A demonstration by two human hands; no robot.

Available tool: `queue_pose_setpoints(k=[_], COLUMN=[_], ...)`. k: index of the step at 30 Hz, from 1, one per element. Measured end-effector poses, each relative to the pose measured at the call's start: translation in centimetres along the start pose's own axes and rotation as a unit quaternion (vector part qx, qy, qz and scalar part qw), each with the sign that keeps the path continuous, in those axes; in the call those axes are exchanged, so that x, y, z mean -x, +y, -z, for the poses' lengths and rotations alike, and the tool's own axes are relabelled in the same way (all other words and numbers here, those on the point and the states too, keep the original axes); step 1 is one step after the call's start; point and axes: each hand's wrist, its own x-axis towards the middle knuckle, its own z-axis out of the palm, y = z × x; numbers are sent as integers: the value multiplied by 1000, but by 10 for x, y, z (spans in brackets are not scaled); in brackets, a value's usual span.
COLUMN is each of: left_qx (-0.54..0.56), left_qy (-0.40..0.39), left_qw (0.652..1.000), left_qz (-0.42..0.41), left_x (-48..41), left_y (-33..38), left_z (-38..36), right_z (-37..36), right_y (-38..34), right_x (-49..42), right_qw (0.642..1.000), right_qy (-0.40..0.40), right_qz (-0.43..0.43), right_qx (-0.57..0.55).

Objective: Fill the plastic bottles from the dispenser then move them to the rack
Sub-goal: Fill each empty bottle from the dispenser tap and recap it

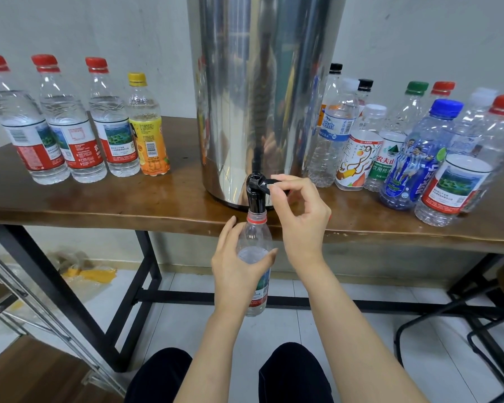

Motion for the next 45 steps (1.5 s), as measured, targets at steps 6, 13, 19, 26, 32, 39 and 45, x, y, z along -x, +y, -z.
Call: queue_pose_setpoints(k=[6, 13, 19, 26, 32, 39, 45], left_qx=[-1, -2, -4, -8, -5, -3, -7], left_qy=[2, 3, 3, 0, -1, 1, 2], left_qw=[1000, 1000, 1000, 1000, 1000, 1000, 1000], left_qz=[-4, -4, -3, -4, -1, 1, 1], left_x=[0, 0, 0, 0, 0, 0, 0], left_y=[-1, 0, 0, -1, 0, -1, -1], left_z=[0, 0, 0, 0, 0, -1, -1], right_z=[0, 0, 0, 1, 1, 0, 0], right_y=[0, 0, 0, 0, 0, 0, 0], right_x=[0, 0, 0, 0, 0, 1, 1], right_qw=[1000, 1000, 1000, 1000, 1000, 1000, 1000], right_qy=[2, 0, 0, -2, 2, 0, 0], right_qz=[0, -1, -1, 1, -5, -5, -3], right_qx=[0, 3, 0, 2, -6, -7, -11])
